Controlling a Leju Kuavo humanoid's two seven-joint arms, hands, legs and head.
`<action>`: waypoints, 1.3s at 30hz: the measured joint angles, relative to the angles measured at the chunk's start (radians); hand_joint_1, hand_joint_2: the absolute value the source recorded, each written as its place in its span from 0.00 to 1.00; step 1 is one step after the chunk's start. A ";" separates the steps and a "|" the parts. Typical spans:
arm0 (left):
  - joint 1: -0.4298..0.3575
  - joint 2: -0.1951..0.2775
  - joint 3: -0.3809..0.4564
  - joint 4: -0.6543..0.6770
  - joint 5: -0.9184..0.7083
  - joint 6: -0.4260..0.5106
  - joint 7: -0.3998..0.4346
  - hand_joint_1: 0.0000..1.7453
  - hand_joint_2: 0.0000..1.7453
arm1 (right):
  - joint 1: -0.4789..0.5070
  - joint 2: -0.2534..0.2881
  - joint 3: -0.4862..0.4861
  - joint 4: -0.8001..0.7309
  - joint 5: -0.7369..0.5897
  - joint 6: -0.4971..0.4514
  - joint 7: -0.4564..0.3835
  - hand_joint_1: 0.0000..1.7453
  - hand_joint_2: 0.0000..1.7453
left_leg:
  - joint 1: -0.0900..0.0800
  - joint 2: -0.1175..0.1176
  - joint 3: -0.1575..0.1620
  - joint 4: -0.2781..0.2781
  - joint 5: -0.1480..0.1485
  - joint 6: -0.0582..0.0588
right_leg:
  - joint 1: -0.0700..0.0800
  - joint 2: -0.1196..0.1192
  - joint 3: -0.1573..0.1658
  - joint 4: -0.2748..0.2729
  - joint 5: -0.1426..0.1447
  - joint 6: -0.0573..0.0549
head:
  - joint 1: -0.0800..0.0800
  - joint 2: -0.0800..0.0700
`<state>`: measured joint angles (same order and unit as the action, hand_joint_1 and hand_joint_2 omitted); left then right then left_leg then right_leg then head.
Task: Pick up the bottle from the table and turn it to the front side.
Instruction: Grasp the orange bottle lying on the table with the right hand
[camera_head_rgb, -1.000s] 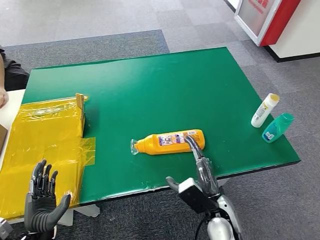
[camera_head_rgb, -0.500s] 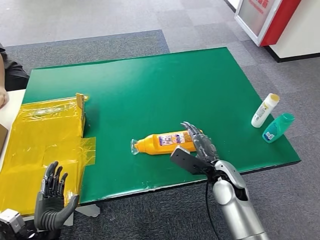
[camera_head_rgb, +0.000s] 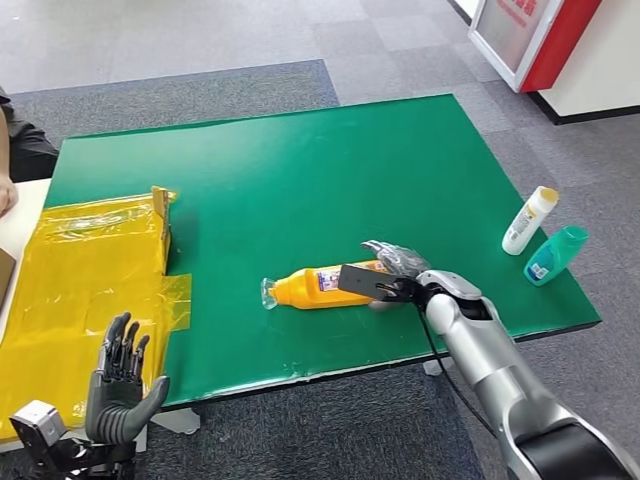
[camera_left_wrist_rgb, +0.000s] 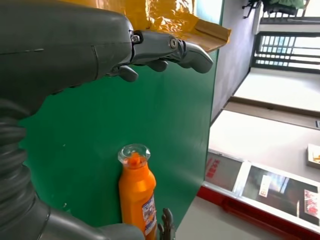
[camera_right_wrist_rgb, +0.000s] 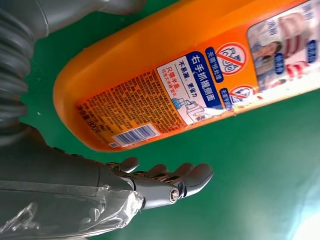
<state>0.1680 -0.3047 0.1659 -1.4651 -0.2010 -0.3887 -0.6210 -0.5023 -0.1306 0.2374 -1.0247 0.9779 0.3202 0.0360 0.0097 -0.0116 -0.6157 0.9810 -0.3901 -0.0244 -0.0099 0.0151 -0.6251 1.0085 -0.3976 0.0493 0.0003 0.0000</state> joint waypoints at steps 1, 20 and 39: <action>-0.004 0.002 -0.004 0.006 0.001 0.002 -0.001 0.00 1.00 | -0.024 0.000 0.013 0.033 0.006 0.004 0.004 0.00 1.00 | 0.000 0.000 0.000 0.000 0.000 0.000 | 0.000 0.000 0.000 0.000 0.000 0.000 | 0.000 0.000; -0.035 0.038 -0.035 0.078 0.014 0.028 -0.029 0.00 1.00 | -0.248 -0.018 0.210 0.367 -0.035 0.077 -0.056 1.00 1.00 | 0.000 0.000 0.001 0.000 0.001 0.000 | 0.000 0.000 0.000 0.000 0.000 0.001 | 0.000 0.000; -0.018 0.015 -0.023 0.029 0.056 -0.019 0.096 0.00 1.00 | 0.233 0.059 0.082 -0.325 -0.388 -0.179 -0.174 1.00 1.00 | 0.000 -0.001 -0.001 0.000 -0.001 -0.001 | 0.001 -0.001 -0.001 0.000 -0.002 -0.001 | 0.000 0.000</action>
<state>0.1505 -0.2893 0.1432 -1.4361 -0.1450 -0.4080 -0.5252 -0.2696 -0.0713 0.3195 -1.3494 0.5897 0.1410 -0.1382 0.0101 -0.0126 -0.6165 0.9808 -0.3913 -0.0253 -0.0088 0.0140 -0.6261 1.0085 -0.3999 0.0480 0.0004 0.0000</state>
